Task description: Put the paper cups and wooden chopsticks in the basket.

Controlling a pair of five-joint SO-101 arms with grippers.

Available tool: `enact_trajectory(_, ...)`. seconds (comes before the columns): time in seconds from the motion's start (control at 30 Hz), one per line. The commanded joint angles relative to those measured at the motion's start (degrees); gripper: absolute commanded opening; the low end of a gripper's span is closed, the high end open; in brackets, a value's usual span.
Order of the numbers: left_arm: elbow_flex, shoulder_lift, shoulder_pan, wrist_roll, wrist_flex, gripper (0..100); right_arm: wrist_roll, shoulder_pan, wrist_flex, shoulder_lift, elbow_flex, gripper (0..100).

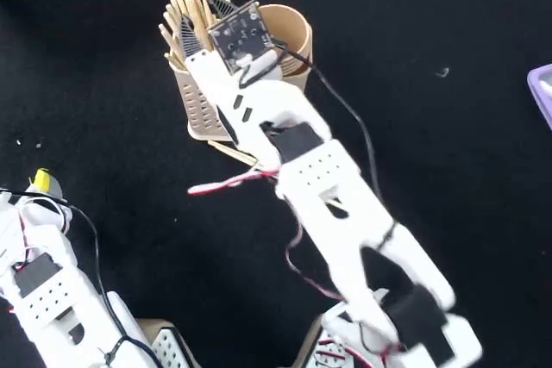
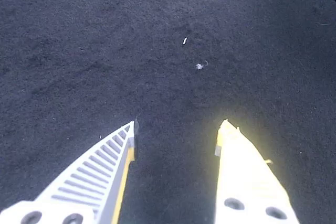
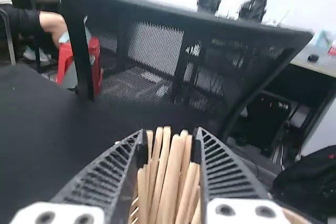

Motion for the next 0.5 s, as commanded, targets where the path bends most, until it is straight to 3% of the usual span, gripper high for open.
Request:
enact_trajectory(0.0,-0.7,-0.8,0.0,-0.4,-0.9,25,0.1,-1.6,9.8,-9.7,-3.6,13.5)
enact_trajectory(0.27,-0.7,-0.8,0.0,-0.4,-0.9,25,0.2,-2.6,52.8,-28.9,-3.2,13.5)
enact_trajectory(0.4,-0.8,-0.8,0.0,-0.4,-0.7,25,0.5,0.4,71.6,-33.9,1.0,13.7)
enact_trajectory(0.47,-0.8,-0.8,0.0,-0.4,-0.7,25,4.8,4.1,76.5,-34.5,5.0,13.8)
